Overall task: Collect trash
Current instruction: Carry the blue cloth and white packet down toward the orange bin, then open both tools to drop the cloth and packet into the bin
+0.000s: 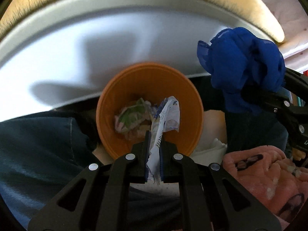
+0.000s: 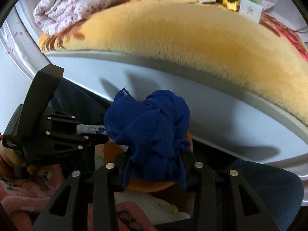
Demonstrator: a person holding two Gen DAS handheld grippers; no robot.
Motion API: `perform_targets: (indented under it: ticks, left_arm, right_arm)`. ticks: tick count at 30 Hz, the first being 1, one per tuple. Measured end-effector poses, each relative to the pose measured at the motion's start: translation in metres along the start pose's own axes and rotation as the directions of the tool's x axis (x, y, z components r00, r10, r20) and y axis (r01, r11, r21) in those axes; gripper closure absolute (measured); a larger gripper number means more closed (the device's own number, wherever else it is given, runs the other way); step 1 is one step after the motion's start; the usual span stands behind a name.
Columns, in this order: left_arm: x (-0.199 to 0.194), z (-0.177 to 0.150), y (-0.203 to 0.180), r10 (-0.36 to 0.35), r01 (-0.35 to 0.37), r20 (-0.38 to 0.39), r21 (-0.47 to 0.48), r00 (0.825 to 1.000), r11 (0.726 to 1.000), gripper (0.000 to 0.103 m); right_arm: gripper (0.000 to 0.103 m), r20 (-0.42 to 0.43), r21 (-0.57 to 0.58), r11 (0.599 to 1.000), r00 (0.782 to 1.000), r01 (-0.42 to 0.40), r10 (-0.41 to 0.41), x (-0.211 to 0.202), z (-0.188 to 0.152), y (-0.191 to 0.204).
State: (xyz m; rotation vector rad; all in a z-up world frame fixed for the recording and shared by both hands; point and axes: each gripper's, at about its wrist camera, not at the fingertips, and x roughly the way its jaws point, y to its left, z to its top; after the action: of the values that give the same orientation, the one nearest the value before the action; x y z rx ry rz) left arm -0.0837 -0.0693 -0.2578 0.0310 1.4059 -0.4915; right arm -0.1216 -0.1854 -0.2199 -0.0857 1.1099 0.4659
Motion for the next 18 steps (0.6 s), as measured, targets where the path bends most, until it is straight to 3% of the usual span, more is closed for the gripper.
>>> perform_targets:
  ticks: [16, 17, 18]
  left_arm:
    - [0.02, 0.005, 0.004, 0.001, -0.005, -0.082, -0.04, 0.997, 0.999, 0.096]
    - [0.021, 0.005, 0.005, 0.001, -0.005, -0.083, -0.041, 0.997, 0.999, 0.092]
    - [0.021, 0.005, 0.005, 0.007, -0.011, -0.083, -0.044, 0.996, 0.999, 0.081]
  right_arm:
    - [0.06, -0.105, -0.009, 0.999, 0.994, -0.042, 0.041, 0.041, 0.004, 0.005]
    - [0.054, -0.105, -0.005, 0.999, 0.994, -0.044, 0.043, 0.042, 0.005, 0.004]
    - [0.051, -0.101, -0.001, 0.999, 0.994, -0.043, 0.043, 0.042, 0.006, 0.004]
